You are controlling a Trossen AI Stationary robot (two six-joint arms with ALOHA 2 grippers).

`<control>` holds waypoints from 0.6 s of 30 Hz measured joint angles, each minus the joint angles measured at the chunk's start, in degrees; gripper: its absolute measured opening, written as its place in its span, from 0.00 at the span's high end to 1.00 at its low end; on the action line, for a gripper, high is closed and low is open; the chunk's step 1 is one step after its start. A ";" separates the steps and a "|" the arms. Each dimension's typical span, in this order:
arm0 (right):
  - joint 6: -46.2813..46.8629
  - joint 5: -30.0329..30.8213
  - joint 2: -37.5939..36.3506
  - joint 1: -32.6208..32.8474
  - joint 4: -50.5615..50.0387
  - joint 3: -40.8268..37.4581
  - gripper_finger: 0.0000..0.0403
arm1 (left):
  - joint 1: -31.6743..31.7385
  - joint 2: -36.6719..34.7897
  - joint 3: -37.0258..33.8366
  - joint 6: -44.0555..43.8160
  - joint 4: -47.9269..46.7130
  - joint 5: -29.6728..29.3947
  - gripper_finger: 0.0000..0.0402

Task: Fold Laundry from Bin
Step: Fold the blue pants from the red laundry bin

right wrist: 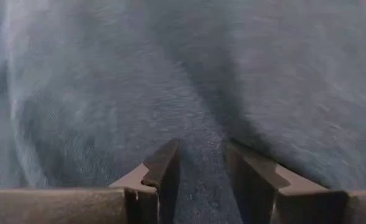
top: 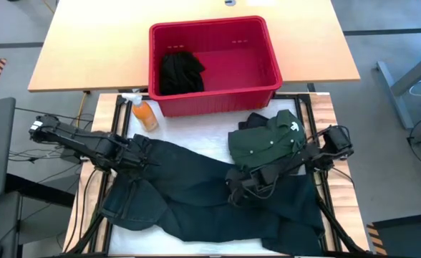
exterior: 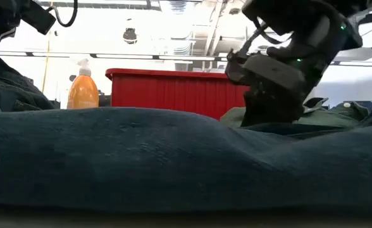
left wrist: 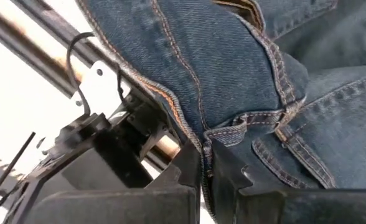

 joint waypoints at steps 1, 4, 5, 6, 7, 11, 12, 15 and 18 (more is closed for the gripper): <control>2.77 0.06 0.36 0.45 -2.87 0.08 0.60 | -0.47 0.06 -0.07 -0.50 0.23 -0.12 1.00; 7.82 1.39 -0.38 3.00 -11.12 -0.01 0.60 | -1.67 0.40 -1.84 -1.92 2.42 -0.75 1.00; 9.49 1.89 -0.91 3.95 -13.14 -0.01 0.60 | -2.21 0.49 -2.75 -2.49 3.61 -0.75 1.00; 11.71 2.15 -1.72 4.95 -15.95 -0.01 0.60 | -2.73 0.60 -3.66 -2.92 4.86 -0.75 1.00; 14.52 2.00 -2.78 5.92 -19.77 -0.14 0.60 | -3.32 0.69 -4.72 -3.14 6.21 -0.75 1.00; 24.76 2.25 -7.55 9.80 -33.36 -0.85 0.60 | -4.99 0.72 -10.22 -4.97 13.55 -2.50 1.00; 26.39 2.60 -8.77 10.59 -35.31 -0.89 0.60 | -5.05 0.72 -11.70 -5.73 14.88 -3.29 1.00; 28.07 1.95 -12.67 12.65 -40.26 -1.31 0.60 | -5.05 0.70 -15.38 -7.55 19.04 -5.96 1.00; 26.75 1.97 -17.55 14.63 -38.35 -1.18 0.60 | -5.05 0.72 -17.96 -7.85 21.96 -6.74 0.97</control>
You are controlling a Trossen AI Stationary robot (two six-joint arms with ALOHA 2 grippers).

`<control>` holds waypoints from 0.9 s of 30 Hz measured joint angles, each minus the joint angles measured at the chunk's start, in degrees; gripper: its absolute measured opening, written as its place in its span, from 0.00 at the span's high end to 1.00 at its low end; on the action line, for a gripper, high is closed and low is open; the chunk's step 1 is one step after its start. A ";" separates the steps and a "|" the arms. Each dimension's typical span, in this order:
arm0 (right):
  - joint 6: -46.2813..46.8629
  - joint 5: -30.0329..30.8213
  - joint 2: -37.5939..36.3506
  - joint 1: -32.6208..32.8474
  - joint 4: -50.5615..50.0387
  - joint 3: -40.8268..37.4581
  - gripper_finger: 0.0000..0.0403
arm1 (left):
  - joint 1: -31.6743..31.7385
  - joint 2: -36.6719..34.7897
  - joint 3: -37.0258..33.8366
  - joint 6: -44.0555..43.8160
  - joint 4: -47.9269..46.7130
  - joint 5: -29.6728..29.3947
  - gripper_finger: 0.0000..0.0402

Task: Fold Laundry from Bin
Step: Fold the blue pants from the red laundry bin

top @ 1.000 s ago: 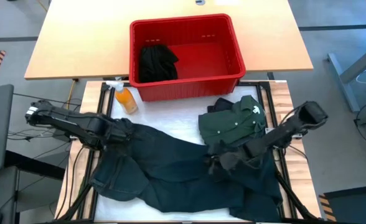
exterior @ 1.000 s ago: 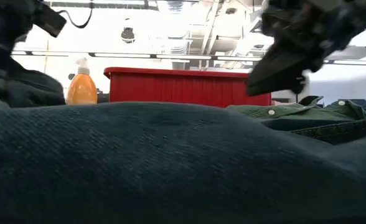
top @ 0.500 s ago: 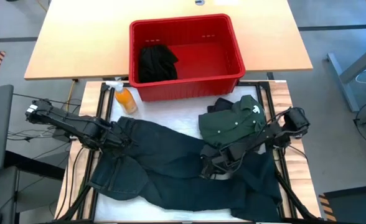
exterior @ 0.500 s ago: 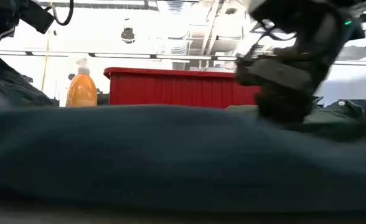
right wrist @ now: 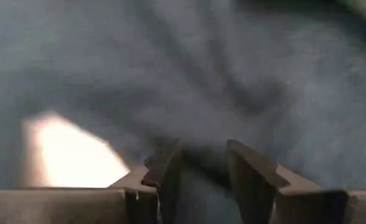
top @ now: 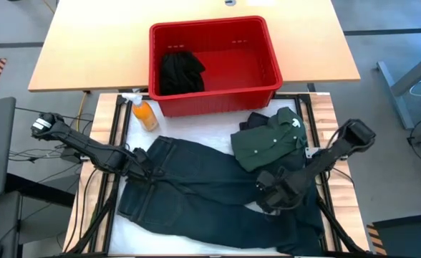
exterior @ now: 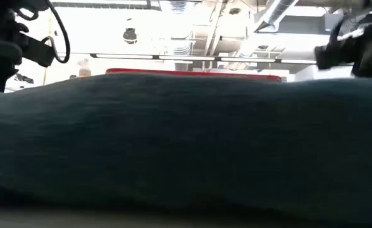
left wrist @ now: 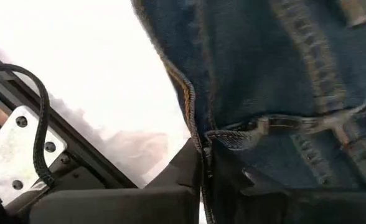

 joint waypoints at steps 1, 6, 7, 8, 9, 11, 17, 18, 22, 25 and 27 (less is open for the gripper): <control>-0.43 0.40 -1.77 0.35 1.26 0.08 0.60 | 0.06 0.10 0.10 0.19 0.05 -0.21 0.95; -4.04 9.02 -10.19 0.43 9.28 0.12 0.60 | 0.71 0.00 3.30 4.22 -1.08 -1.46 0.81; -4.77 11.11 -11.70 0.04 11.11 0.12 0.60 | 0.98 -0.07 4.68 4.66 -1.15 -1.57 0.77; -5.65 12.83 -13.07 -0.53 13.12 0.14 0.60 | 1.24 -0.09 6.30 5.39 -1.38 -1.59 0.74; -6.76 14.19 -14.29 -1.21 15.19 0.17 0.60 | 1.45 -0.09 8.20 6.46 -2.08 -1.64 0.72; -10.50 14.86 -16.09 -2.97 19.50 0.21 0.60 | 1.57 -0.13 12.48 9.59 -3.24 -2.03 0.67; -19.99 14.01 -16.82 -7.75 26.96 0.30 0.60 | 0.81 -0.20 20.55 28.11 3.46 -12.83 0.60; -19.97 13.36 -16.81 -8.38 27.08 0.30 0.60 | 1.05 0.00 20.25 33.31 6.38 -13.93 0.60; -19.99 11.87 -16.39 -9.41 27.77 0.30 0.60 | 7.99 4.71 18.15 50.41 17.76 -11.03 0.58; -20.02 11.68 -15.98 -8.68 29.39 0.30 0.60 | 15.13 10.61 18.00 61.56 20.58 -9.20 0.58; -20.06 11.64 -15.86 -7.97 30.52 0.36 0.60 | 19.33 14.26 18.29 69.02 21.70 -9.17 0.58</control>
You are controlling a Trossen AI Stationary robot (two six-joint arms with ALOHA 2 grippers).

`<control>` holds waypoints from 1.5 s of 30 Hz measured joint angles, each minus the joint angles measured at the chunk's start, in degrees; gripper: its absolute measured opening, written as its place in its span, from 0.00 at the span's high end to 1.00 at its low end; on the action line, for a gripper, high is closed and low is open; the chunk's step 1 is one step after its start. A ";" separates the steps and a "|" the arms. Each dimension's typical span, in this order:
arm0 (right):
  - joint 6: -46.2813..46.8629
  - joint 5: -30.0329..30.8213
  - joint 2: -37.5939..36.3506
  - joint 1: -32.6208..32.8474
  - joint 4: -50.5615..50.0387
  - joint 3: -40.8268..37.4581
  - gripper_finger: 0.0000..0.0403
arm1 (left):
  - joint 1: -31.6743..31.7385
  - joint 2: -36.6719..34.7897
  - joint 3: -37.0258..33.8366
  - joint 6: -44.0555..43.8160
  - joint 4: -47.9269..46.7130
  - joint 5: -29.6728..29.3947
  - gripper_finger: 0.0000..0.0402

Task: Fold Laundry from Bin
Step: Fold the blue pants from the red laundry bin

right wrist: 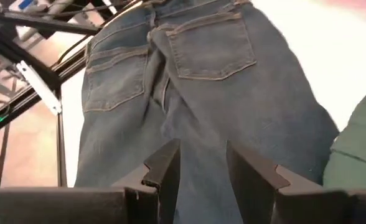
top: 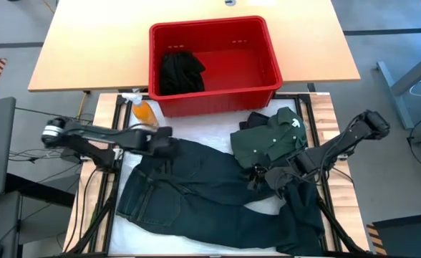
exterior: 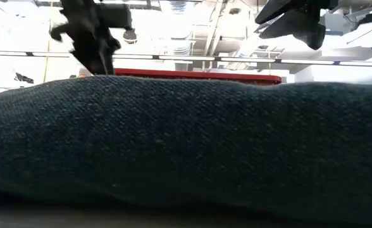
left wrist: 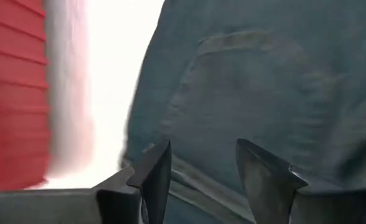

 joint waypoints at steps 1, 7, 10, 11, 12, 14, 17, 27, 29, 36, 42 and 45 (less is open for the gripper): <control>0.04 0.00 0.05 0.49 -0.01 0.00 0.60 | 2.15 1.85 0.07 3.49 0.56 0.18 0.58; 1.69 0.19 1.02 2.52 2.44 0.01 0.60 | 13.60 10.72 0.07 17.62 5.08 9.09 0.58; 4.14 0.22 1.89 3.32 2.14 0.04 0.60 | 17.67 13.61 0.11 22.23 8.04 10.92 0.58; 5.05 0.24 2.24 3.62 2.37 0.04 0.60 | 18.82 14.41 0.12 23.71 8.62 11.44 0.58; 5.85 0.26 2.71 3.85 2.44 0.04 0.60 | 19.95 15.36 0.12 25.17 8.85 11.70 0.58; 6.94 0.26 3.68 4.46 2.51 0.04 0.60 | 21.65 17.22 0.12 27.51 9.03 10.62 0.58; 8.42 0.22 5.54 5.48 2.76 0.04 0.60 | 23.98 19.73 0.12 29.81 9.52 10.61 0.58; 9.76 0.04 8.22 7.23 5.04 0.04 0.60 | 25.60 24.12 0.56 33.37 3.40 16.67 0.79; 8.40 0.01 7.73 7.22 4.22 0.04 0.60 | 25.20 23.90 1.22 32.00 -0.59 16.16 0.93; -0.19 -0.20 3.00 6.45 -0.41 0.04 0.60 | 23.27 16.89 9.55 25.35 -16.71 12.68 0.99; -6.97 0.33 -4.33 2.71 -7.67 0.04 0.60 | 18.11 4.09 18.08 20.17 -27.44 11.36 1.00; -4.87 0.58 -8.29 -1.10 -14.96 0.04 0.60 | 15.34 -2.02 20.02 16.47 -29.56 16.06 1.00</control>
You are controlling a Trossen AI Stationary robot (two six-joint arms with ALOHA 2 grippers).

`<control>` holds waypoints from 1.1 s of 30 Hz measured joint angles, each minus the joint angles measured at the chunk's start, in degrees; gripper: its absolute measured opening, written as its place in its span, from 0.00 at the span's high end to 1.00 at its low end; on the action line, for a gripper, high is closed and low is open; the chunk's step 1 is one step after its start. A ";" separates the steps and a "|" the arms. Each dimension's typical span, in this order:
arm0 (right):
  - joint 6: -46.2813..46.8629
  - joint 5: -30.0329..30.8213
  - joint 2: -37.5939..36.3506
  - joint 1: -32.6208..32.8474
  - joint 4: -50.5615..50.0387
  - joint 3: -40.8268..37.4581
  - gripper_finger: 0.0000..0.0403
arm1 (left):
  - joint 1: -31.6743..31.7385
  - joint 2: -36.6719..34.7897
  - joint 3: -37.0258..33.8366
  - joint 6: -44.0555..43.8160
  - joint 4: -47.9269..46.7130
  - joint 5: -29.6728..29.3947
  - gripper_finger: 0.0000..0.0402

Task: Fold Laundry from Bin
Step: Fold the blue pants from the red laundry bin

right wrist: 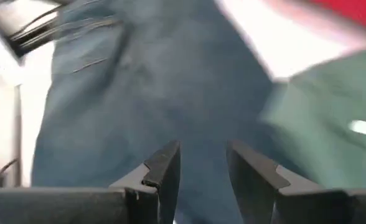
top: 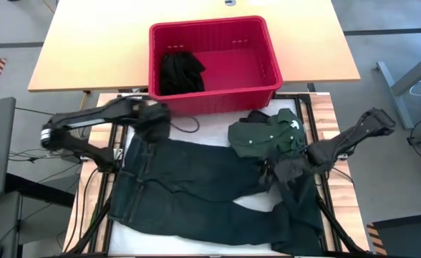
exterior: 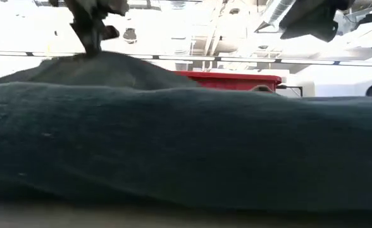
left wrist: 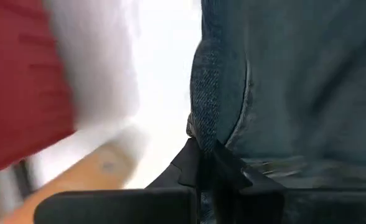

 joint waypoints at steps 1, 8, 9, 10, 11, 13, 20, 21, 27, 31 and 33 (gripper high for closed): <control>1.35 -0.02 -1.08 -1.56 -2.49 0.00 0.60 | -1.04 -2.10 0.13 -1.50 0.28 2.09 1.00; -3.11 -3.46 -0.86 -12.58 -10.08 -0.44 0.60 | -10.14 -11.36 0.16 -15.16 0.61 0.82 1.00; -4.42 -5.25 -0.12 -14.05 -9.57 -0.67 0.60 | -11.54 -12.23 0.16 -17.08 0.79 0.31 1.00; -5.33 -6.73 0.72 -15.38 -9.51 -0.85 0.60 | -12.99 -12.88 0.16 -18.75 1.02 0.13 1.00; -5.61 -7.56 1.40 -16.56 -9.47 -1.17 0.60 | -14.46 -13.48 0.16 -20.28 1.38 0.22 1.00; -5.79 -8.46 2.27 -18.51 -9.95 -1.64 0.60 | -17.55 -14.35 0.15 -23.09 2.20 1.34 1.00; -12.63 -26.95 2.26 -21.88 -12.25 -1.64 0.60 | -27.09 -14.95 0.15 -31.34 1.77 1.43 1.00; -12.62 -27.89 2.42 -21.66 -14.35 -1.64 0.59 | -28.10 -14.95 0.16 -32.00 1.78 0.95 1.00; -10.98 -27.93 2.56 -20.55 -23.17 -3.69 0.50 | -32.10 -14.95 0.16 -34.67 1.13 -1.90 1.00; -11.71 -27.70 2.57 -19.26 -22.76 -5.82 0.42 | -33.50 -14.95 0.16 -35.76 -1.29 -2.64 1.00; -11.76 -26.43 2.62 -19.02 -22.60 -6.77 0.40 | -33.80 -14.95 0.16 -35.81 -2.02 -2.60 1.00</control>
